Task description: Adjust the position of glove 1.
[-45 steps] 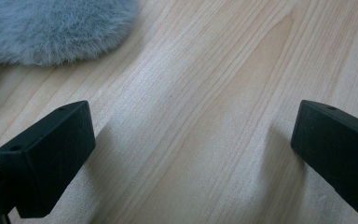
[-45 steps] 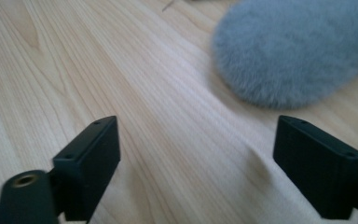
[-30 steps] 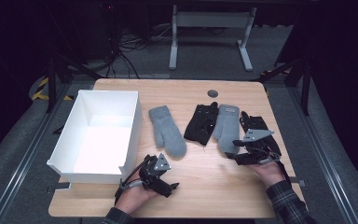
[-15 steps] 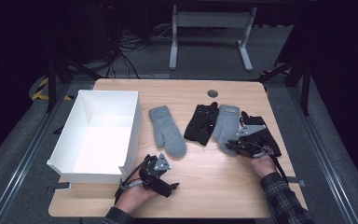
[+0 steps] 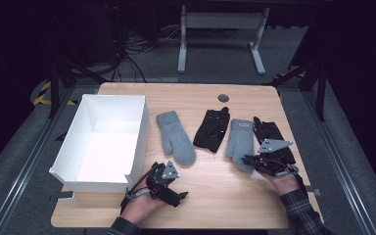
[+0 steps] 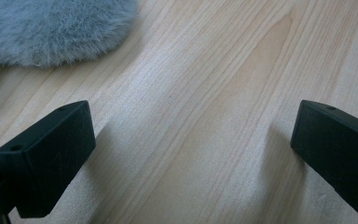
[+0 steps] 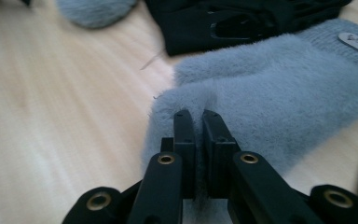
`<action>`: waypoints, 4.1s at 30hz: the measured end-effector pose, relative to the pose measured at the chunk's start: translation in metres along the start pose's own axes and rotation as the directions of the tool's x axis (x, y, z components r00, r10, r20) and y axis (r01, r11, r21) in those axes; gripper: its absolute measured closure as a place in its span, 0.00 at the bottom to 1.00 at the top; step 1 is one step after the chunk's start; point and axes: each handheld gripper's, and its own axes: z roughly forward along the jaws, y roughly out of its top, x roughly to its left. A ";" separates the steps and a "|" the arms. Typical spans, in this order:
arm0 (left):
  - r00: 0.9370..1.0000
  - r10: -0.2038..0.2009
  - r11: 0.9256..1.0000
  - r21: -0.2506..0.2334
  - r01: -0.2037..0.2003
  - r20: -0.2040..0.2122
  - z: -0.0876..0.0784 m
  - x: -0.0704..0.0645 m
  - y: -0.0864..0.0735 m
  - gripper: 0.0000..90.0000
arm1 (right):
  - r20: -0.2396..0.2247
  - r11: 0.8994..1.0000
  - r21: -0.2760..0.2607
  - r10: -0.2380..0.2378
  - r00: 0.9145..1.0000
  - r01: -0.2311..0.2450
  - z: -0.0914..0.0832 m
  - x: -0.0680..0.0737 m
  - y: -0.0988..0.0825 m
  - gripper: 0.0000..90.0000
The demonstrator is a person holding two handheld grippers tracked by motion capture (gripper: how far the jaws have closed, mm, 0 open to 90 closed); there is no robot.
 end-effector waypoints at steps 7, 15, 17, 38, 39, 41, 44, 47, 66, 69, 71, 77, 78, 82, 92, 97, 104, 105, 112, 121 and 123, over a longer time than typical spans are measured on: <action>1.000 -0.001 1.000 0.000 0.001 0.000 0.000 0.000 0.000 0.00 | -0.093 0.999 0.004 -0.034 0.995 0.035 -0.003 0.033 -0.005 0.95; 1.000 0.000 1.000 -0.001 0.000 0.001 0.000 0.000 0.000 0.00 | -0.215 0.998 0.005 -0.063 0.975 0.065 0.002 0.071 -0.009 0.93; 1.000 0.000 1.000 0.000 0.000 0.001 0.000 0.000 0.000 0.00 | -0.234 0.997 0.009 -0.074 0.969 0.078 0.005 0.079 -0.007 0.89; 0.980 0.011 0.999 -0.031 -0.005 0.196 -0.011 -0.027 0.036 1.00 | -0.027 0.999 -0.035 -0.002 1.000 0.001 0.013 -0.018 0.027 1.00; 0.977 0.014 0.999 -0.041 -0.006 0.214 -0.008 -0.030 0.040 1.00 | -0.019 1.000 -0.031 -0.002 1.000 0.001 0.016 -0.022 0.028 1.00; 0.970 0.020 0.998 -0.054 -0.007 0.244 -0.003 -0.038 0.049 1.00 | -0.001 0.999 -0.038 0.007 1.000 -0.007 0.022 -0.032 0.032 1.00; 0.963 0.049 0.998 -0.048 -0.037 0.264 0.006 -0.046 0.059 1.00 | 0.011 1.000 -0.023 0.003 1.000 -0.003 0.029 -0.041 0.037 1.00; 0.956 0.064 0.997 -0.051 -0.052 0.288 0.014 -0.053 0.069 1.00 | 0.024 1.000 -0.011 0.008 1.000 -0.007 0.038 -0.048 0.041 1.00; 0.956 0.096 0.994 0.028 -0.108 0.278 0.044 -0.063 0.084 1.00 | 0.013 0.994 0.106 -0.015 1.000 0.013 0.046 -0.061 0.024 1.00; 0.963 0.086 0.994 0.039 -0.099 0.256 0.039 -0.056 0.080 1.00 | 0.004 0.993 0.118 -0.015 1.000 0.015 0.041 -0.058 0.018 1.00; 0.969 0.079 0.994 0.052 -0.093 0.234 0.034 -0.051 0.076 1.00 | 0.000 0.992 0.127 -0.020 1.000 0.020 0.032 -0.052 0.012 1.00; 0.982 0.051 0.996 0.064 -0.063 0.183 0.024 -0.036 0.069 1.00 | -0.025 0.989 0.146 -0.019 0.999 0.023 0.020 -0.044 0.001 1.00; 0.984 0.047 0.996 0.061 -0.059 0.172 0.023 -0.032 0.068 1.00 | -0.031 0.989 0.147 -0.022 0.999 0.026 0.017 -0.041 -0.001 1.00; 0.991 0.018 0.998 0.056 -0.025 0.133 0.020 -0.020 0.065 1.00 | -0.056 0.987 0.158 -0.028 0.998 0.036 0.007 -0.029 -0.011 1.00; 0.995 -0.043 0.999 0.032 0.041 0.084 0.013 -0.003 0.063 1.00 | -0.145 0.981 0.172 -0.060 0.988 0.085 -0.017 0.015 -0.034 1.00; 0.993 -0.031 0.999 0.013 0.030 0.115 -0.003 -0.005 0.063 1.00 | -0.110 0.988 0.135 -0.066 0.992 0.081 -0.027 0.014 -0.028 1.00; 0.988 -0.012 1.000 0.021 0.009 0.156 -0.012 -0.021 0.052 1.00 | -0.080 0.990 0.102 -0.087 0.993 0.095 -0.013 0.001 -0.007 1.00; 0.986 -0.014 0.999 0.030 0.009 0.166 -0.012 -0.023 0.049 1.00 | -0.084 0.990 0.100 -0.093 0.992 0.101 -0.010 0.000 -0.004 1.00; 0.981 -0.009 0.998 0.064 -0.003 0.196 0.003 -0.026 0.050 1.00 | -0.141 0.974 0.159 -0.140 0.980 0.162 0.030 0.006 0.016 1.00; 0.981 0.009 0.995 0.091 -0.027 0.193 0.019 -0.027 0.061 1.00 | -0.228 0.963 0.185 -0.150 0.962 0.195 0.022 0.016 0.002 1.00; 0.981 0.025 0.994 0.096 -0.044 0.191 0.023 -0.028 0.065 1.00 | -0.256 0.962 0.185 -0.151 0.955 0.202 0.020 0.019 0.000 1.00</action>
